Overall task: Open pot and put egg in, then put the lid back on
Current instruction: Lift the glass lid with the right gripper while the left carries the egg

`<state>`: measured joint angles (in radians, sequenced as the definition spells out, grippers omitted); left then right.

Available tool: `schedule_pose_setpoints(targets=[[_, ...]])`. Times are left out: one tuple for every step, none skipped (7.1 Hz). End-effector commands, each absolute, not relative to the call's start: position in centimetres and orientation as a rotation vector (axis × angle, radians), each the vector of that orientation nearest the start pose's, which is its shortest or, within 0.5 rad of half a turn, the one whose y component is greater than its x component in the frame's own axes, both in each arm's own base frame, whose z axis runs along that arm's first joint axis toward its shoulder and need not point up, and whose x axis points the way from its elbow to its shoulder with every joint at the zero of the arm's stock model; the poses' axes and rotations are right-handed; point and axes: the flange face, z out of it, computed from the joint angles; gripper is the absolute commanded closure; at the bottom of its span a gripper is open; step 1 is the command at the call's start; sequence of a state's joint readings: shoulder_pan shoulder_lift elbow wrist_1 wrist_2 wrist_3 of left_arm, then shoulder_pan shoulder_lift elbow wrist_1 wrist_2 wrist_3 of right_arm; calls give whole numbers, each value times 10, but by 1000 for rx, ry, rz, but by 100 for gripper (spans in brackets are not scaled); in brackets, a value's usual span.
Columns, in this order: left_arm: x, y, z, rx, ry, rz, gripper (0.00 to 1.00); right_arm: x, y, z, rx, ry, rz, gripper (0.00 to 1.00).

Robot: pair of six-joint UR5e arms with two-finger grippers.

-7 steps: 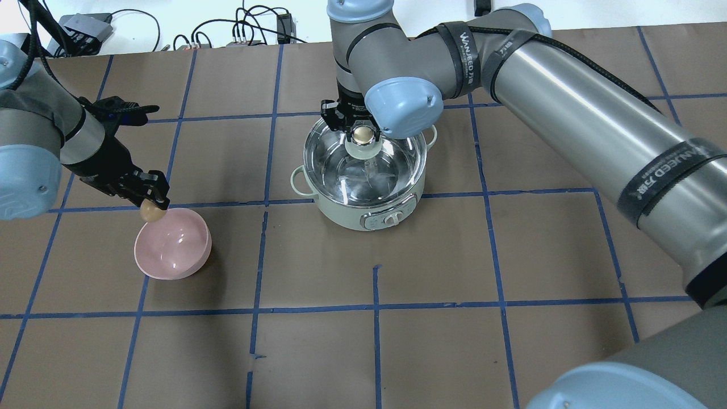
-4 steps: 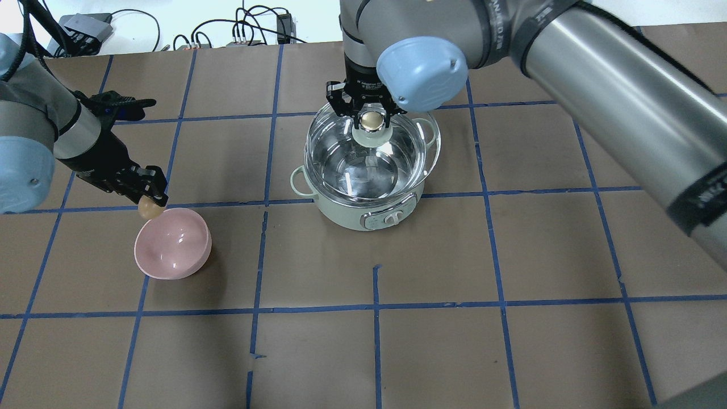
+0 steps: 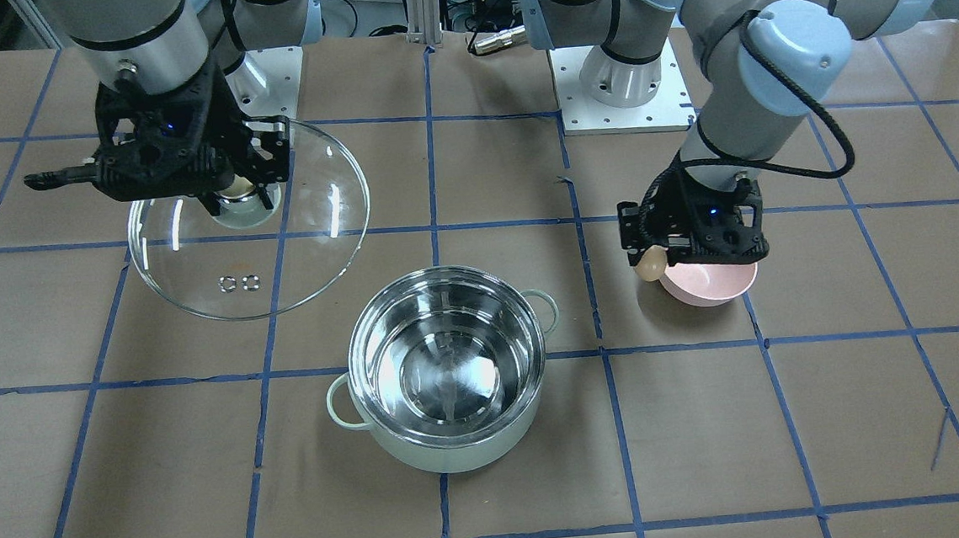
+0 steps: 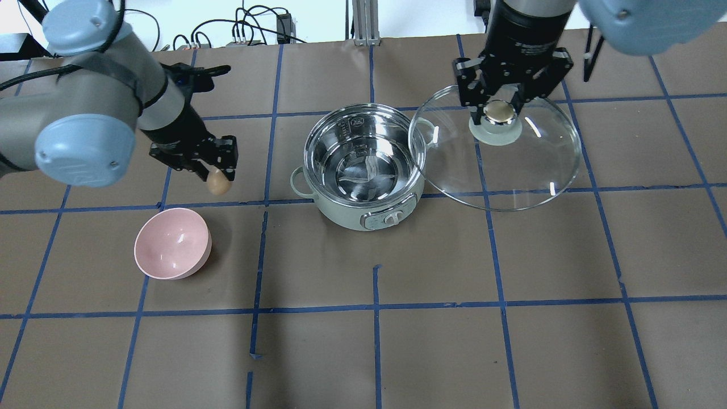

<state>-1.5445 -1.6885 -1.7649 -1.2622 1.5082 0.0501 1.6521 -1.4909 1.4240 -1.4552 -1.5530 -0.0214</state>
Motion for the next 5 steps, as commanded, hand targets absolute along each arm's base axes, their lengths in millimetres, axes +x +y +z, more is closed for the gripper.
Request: schedule_pose_setpoints(targets=[[-210,-567,373,-52,3250,-79,84,139,-500,502,-221,3109,110,79],[-242,-568,363,-114,3252,-64,84,139,-497,503,-228,3105,107,79],[-252,-576,354,-88,3262,-100,84,138,-495,504,-221,3105,115,79],[-263,-575,344,-92,3279,-92,84,143,-492,506,-206,3081,107,79],[-276,-571,331,-69,3276,-52,84,143,-492,506,-205,3078,107,79]])
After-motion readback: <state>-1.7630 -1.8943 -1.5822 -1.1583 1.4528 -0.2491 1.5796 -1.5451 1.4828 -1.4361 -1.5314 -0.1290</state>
